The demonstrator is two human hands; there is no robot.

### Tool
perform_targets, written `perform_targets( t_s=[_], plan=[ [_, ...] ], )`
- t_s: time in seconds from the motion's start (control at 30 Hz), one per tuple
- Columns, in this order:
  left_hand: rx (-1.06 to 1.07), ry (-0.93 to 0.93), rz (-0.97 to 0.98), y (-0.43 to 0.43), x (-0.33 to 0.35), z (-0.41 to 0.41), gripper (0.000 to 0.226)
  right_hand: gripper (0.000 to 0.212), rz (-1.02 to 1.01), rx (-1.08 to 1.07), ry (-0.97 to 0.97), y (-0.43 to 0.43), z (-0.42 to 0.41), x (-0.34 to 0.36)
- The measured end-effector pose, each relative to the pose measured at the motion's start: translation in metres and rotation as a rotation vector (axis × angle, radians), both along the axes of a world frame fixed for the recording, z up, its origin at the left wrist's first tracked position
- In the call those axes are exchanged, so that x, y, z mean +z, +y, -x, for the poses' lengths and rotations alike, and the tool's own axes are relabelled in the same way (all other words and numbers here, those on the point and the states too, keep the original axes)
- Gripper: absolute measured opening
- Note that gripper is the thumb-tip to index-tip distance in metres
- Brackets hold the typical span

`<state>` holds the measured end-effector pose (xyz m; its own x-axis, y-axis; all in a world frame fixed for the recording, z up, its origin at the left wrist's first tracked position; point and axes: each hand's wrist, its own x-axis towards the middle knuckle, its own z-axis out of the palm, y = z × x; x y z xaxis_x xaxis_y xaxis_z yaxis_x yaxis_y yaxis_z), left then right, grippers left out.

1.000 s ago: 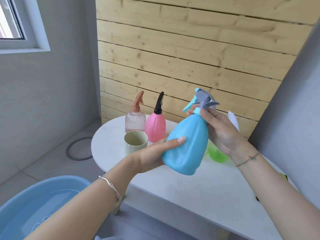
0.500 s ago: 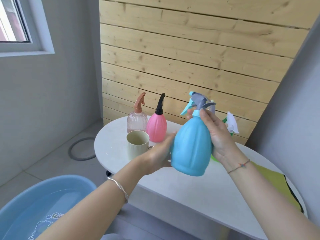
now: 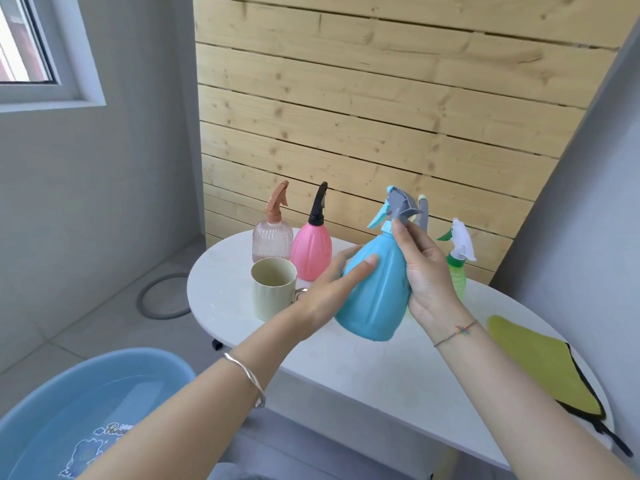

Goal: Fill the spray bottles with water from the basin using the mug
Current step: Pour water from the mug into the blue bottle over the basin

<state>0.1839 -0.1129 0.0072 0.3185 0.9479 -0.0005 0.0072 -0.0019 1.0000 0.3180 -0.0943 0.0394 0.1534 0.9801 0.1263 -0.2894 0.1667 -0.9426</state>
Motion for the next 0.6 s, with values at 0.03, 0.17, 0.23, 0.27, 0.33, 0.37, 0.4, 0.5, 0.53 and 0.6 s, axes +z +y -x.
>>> perform_targets(
  t_s=[0.03,0.17,0.23,0.27,0.33,0.37,0.4,0.5,0.53,0.6],
  plan=[
    [0.022,0.021,-0.025,0.0,-0.001,-0.001,0.061,0.013,0.002,-0.012,-0.001,0.001,0.0,-0.001],
    [0.009,0.039,-0.011,0.002,-0.001,0.002,0.057,0.01,0.027,0.048,0.009,0.002,0.001,-0.002],
    [-0.101,0.072,0.064,0.002,-0.002,0.007,0.047,0.013,-0.002,0.039,0.066,0.007,-0.005,0.003],
    [-0.159,0.104,0.109,0.001,-0.004,0.008,0.044,0.017,-0.036,0.026,0.109,0.011,-0.011,0.009],
    [-0.234,0.169,0.173,-0.001,-0.013,0.01,0.042,0.027,-0.126,-0.001,0.163,0.017,-0.023,0.023],
    [-0.249,0.192,0.186,-0.002,-0.018,0.01,0.042,0.03,-0.173,-0.019,0.175,0.021,-0.03,0.03],
    [-0.247,0.204,0.192,-0.003,-0.022,0.011,0.044,0.031,-0.214,-0.034,0.182,0.023,-0.036,0.037],
    [-0.24,0.213,0.199,-0.004,-0.032,0.015,0.06,0.038,-0.275,-0.107,0.115,0.028,-0.056,0.047],
    [-0.235,0.216,0.202,-0.005,-0.034,0.017,0.061,0.035,-0.284,-0.128,0.019,0.03,-0.062,0.045],
    [-0.21,0.216,0.19,-0.007,-0.036,0.023,0.053,0.02,-0.263,-0.13,-0.264,0.029,-0.066,0.027]
  ],
)
